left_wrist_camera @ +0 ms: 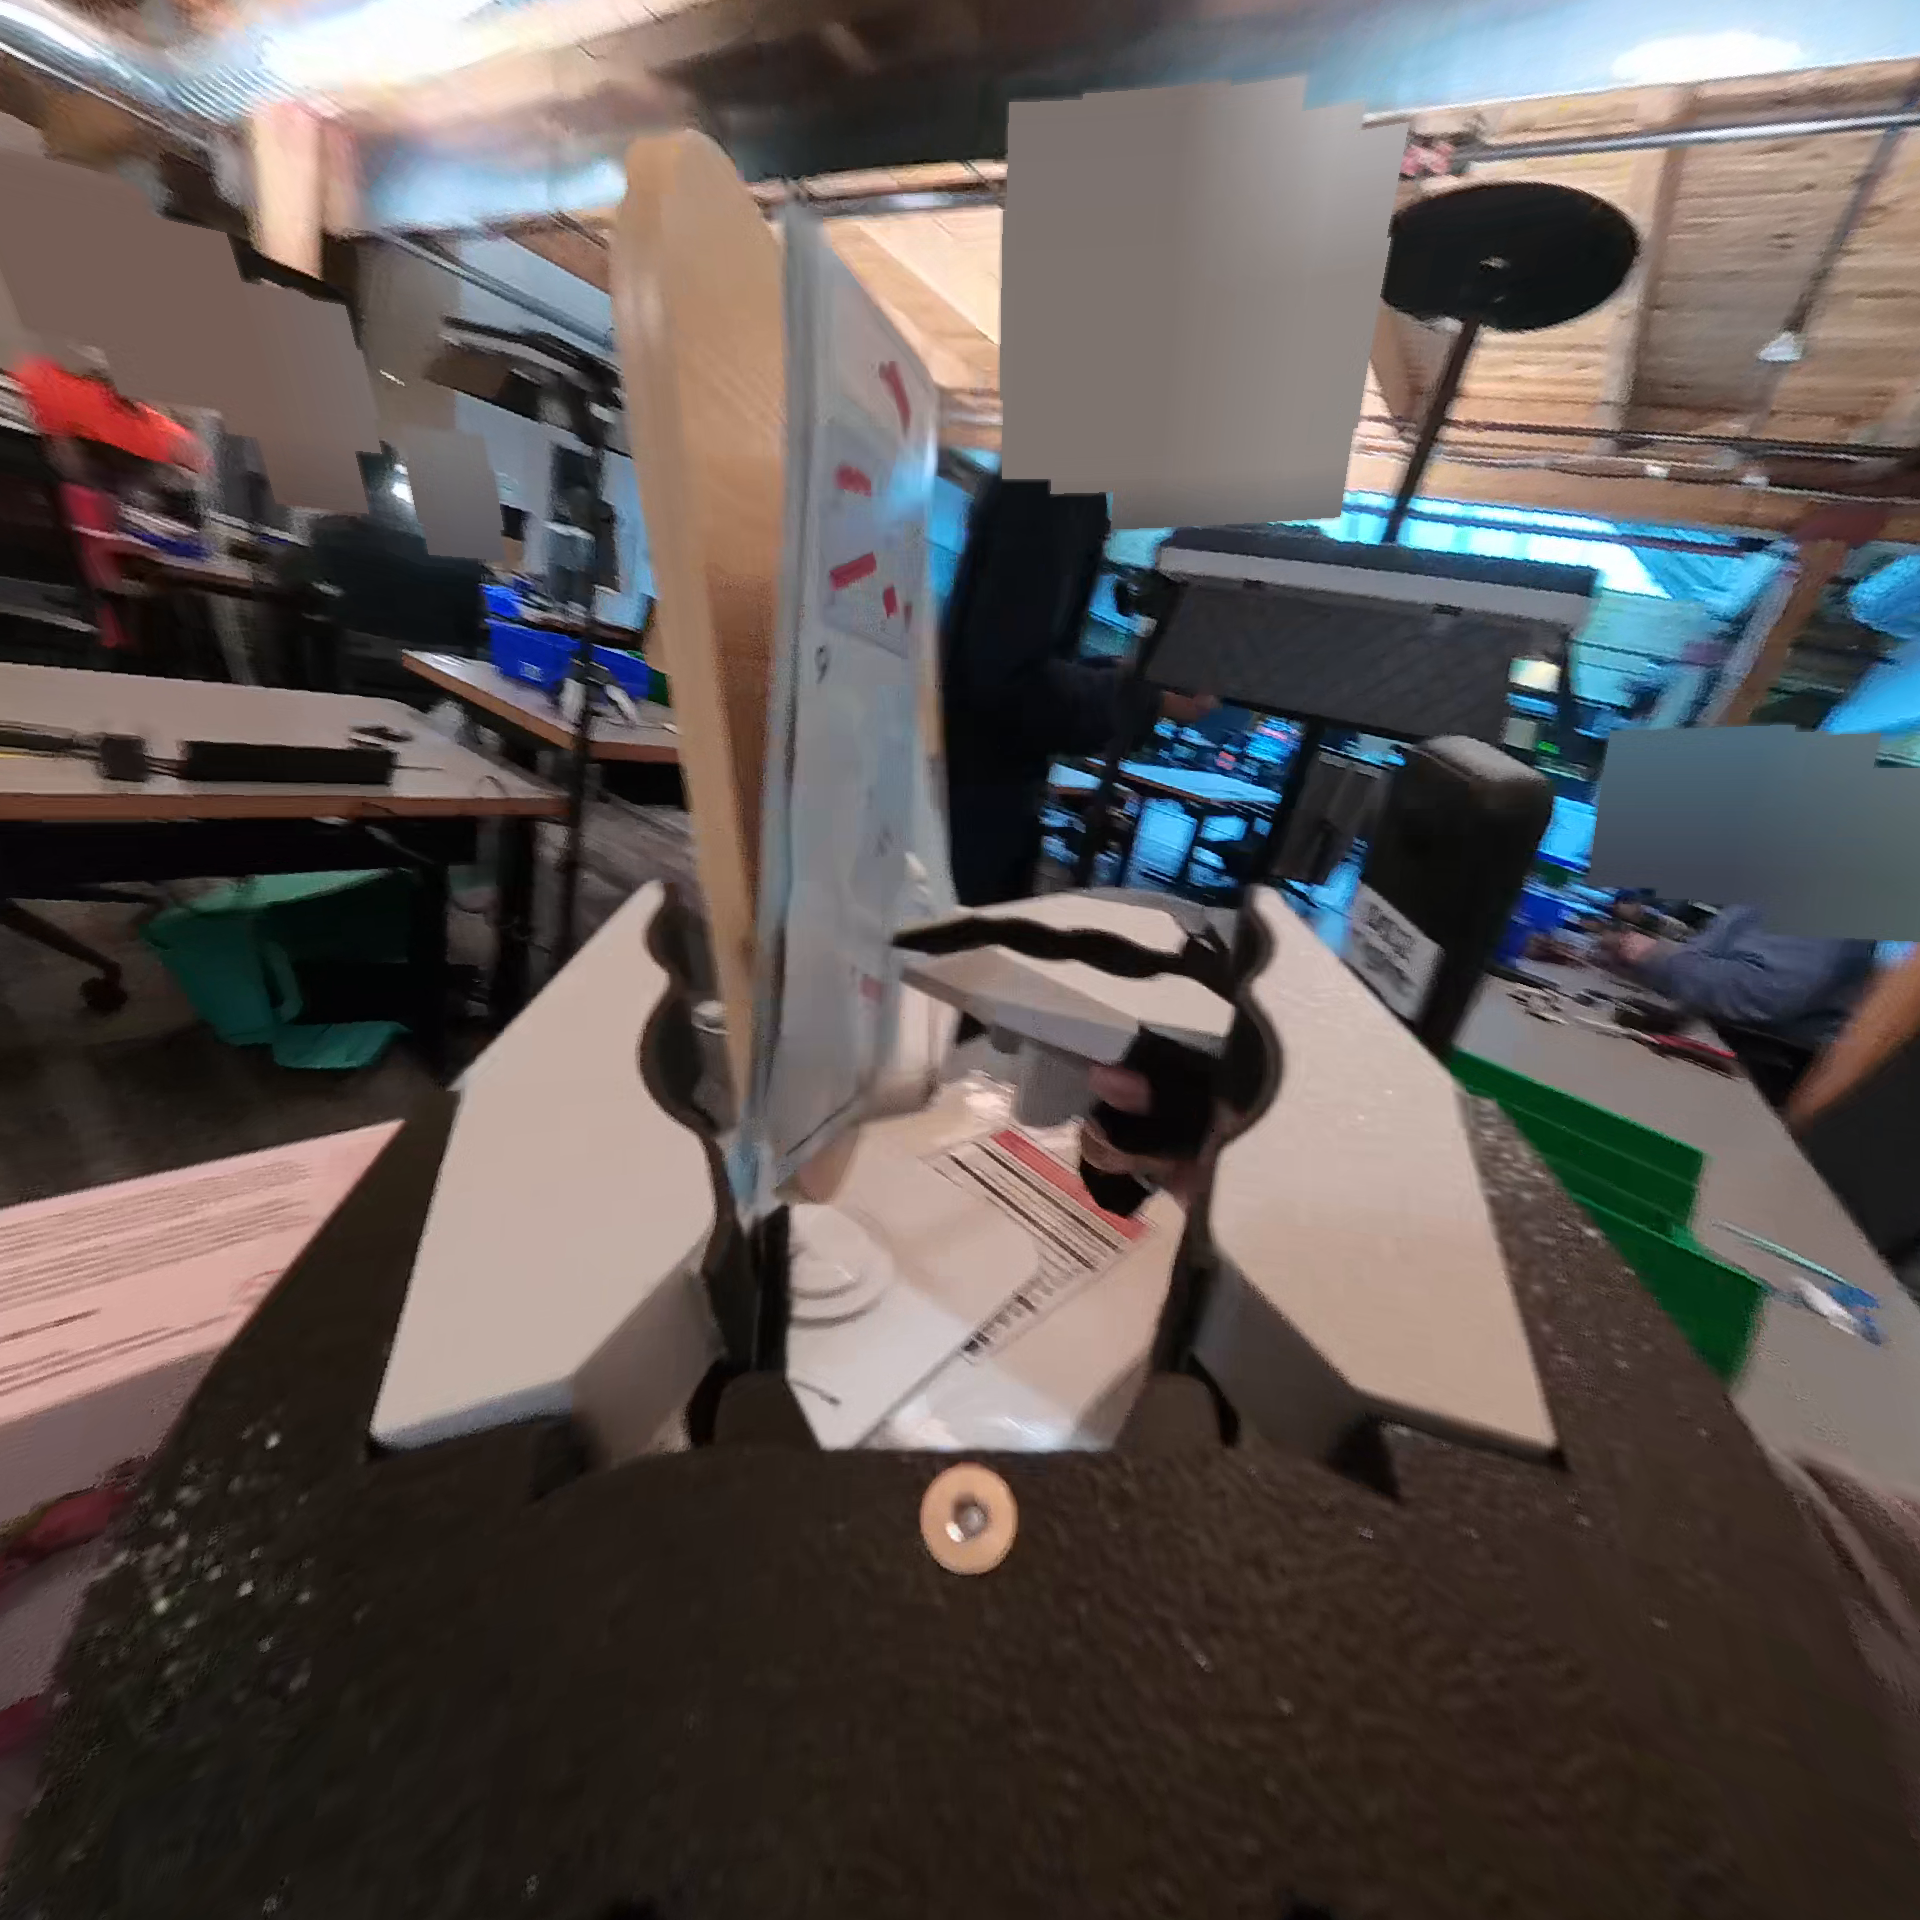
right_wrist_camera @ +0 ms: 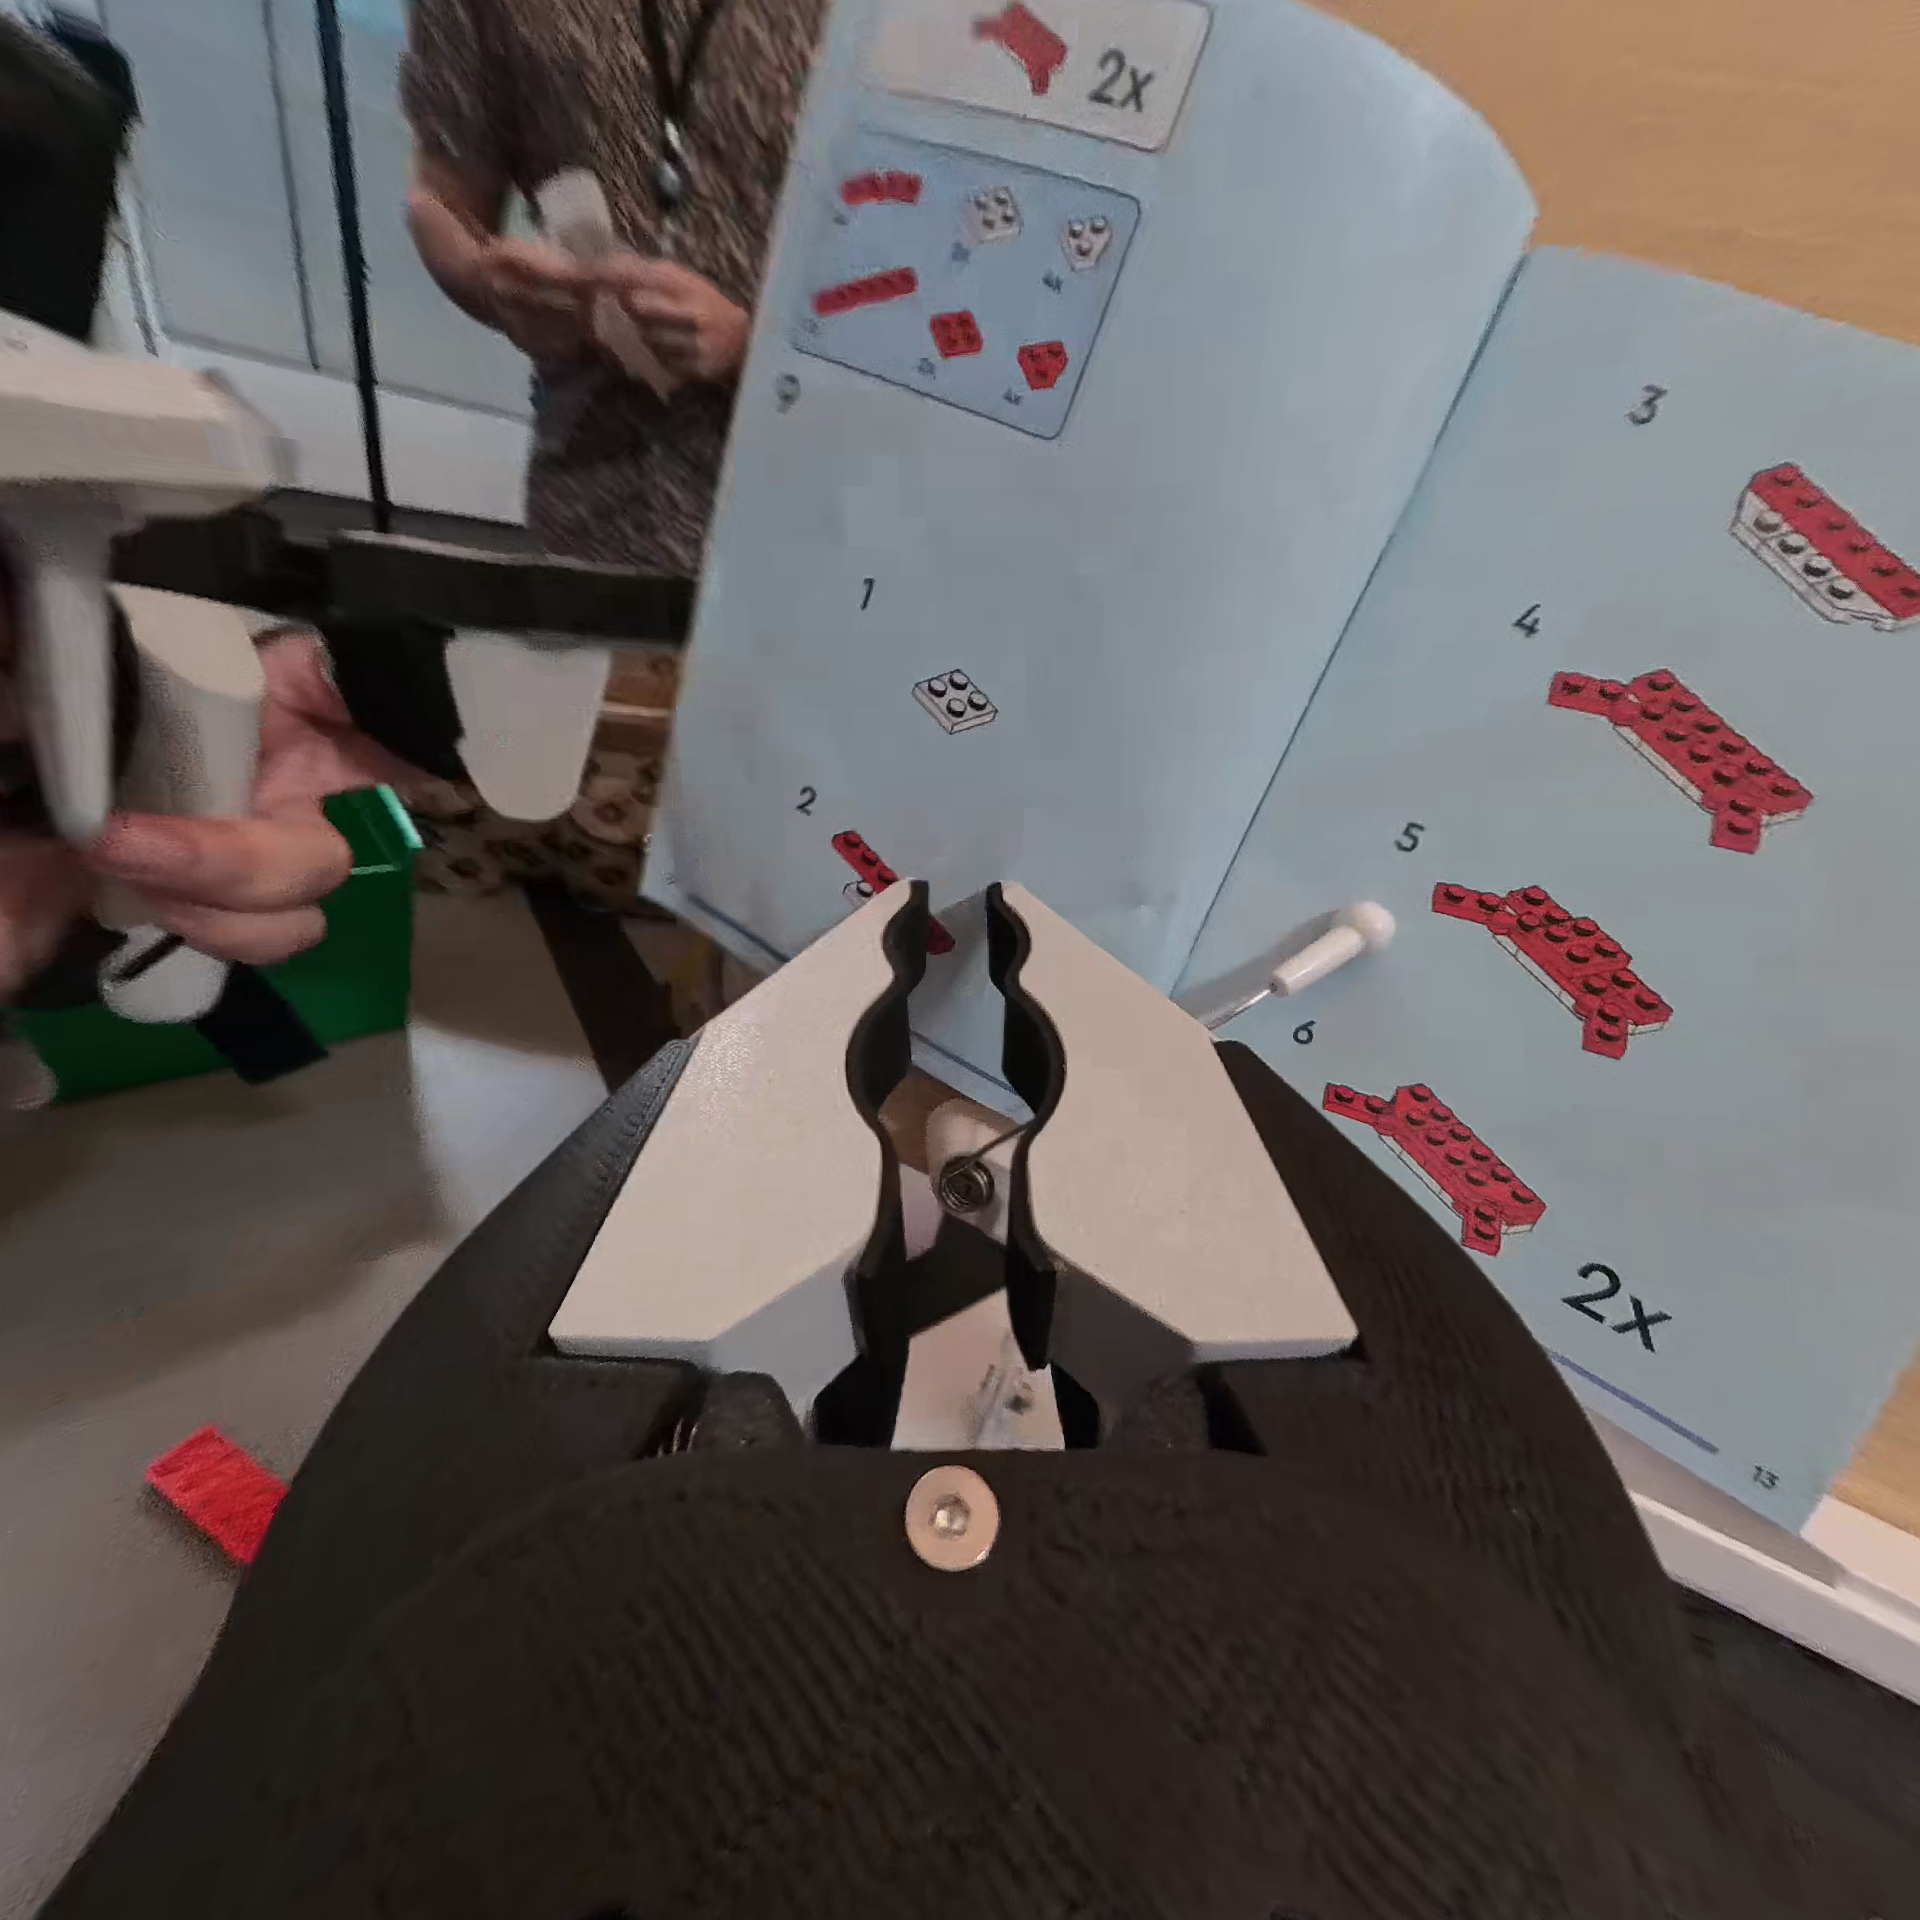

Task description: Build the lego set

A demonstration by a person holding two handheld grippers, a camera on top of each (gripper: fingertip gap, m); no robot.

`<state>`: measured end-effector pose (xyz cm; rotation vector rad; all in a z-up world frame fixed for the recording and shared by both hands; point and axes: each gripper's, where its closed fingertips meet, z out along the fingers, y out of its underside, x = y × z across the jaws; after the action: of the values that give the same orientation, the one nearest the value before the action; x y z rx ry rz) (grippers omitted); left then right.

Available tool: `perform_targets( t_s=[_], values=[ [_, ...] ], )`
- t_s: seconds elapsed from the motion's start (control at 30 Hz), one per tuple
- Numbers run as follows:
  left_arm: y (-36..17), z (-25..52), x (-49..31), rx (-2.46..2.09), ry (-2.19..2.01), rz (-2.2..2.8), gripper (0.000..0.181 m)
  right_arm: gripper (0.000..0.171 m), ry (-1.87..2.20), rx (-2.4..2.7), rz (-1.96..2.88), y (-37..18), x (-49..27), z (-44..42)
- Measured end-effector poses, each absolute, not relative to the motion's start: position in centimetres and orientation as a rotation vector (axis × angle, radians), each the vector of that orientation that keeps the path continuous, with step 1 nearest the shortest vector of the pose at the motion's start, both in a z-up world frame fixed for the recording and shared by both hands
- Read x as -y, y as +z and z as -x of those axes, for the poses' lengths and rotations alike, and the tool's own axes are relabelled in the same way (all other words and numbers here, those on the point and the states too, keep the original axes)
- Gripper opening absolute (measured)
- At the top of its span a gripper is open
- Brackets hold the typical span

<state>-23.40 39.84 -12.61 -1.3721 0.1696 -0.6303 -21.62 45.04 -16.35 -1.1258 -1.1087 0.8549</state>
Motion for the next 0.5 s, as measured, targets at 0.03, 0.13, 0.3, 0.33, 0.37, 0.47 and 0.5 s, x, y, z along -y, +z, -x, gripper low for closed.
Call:
perform_targets(
  t_s=[0.03, 0.13, 0.3, 0.33, 0.37, 0.47, 0.5],
  values=[
    [-12.7, 24.2, -40.3, -0.122, -0.583, 1.367, 0.085, 0.010, 0.815, 1.111, 1.129, -16.6, -45.2, 21.8],
    [-13.8, 25.6, -41.7, -0.030, -0.469, 1.420, 0.065, 0.017, 0.764, 1.135, 1.122, -17.1, -45.0, 22.3],
    [-16.2, 26.4, -43.4, -0.005, -0.285, 1.529, 0.035, 0.026, 0.703, 0.870, 1.028, -14.1, -46.4, 19.5],
    [-16.4, 26.1, -43.6, -0.019, -0.279, 1.538, 0.027, 0.030, 0.660, 0.744, 1.004, -13.1, -47.2, 18.0],
    [-16.6, 26.1, -43.7, -0.021, -0.272, 1.549, 0.020, 0.030, 0.616, 0.648, 0.985, -12.7, -47.8, 16.5],
    [-16.8, 25.8, -43.8, -0.021, -0.286, 1.563, 0.013, 0.033, 0.588, 0.624, 1.123, -14.7, -49.6, 16.3],
    [-16.8, 25.8, -43.8, -0.021, -0.291, 1.566, 0.013, 0.038, 0.653, 0.643, 1.190, -15.5, -50.0, 16.9]
  ],
)
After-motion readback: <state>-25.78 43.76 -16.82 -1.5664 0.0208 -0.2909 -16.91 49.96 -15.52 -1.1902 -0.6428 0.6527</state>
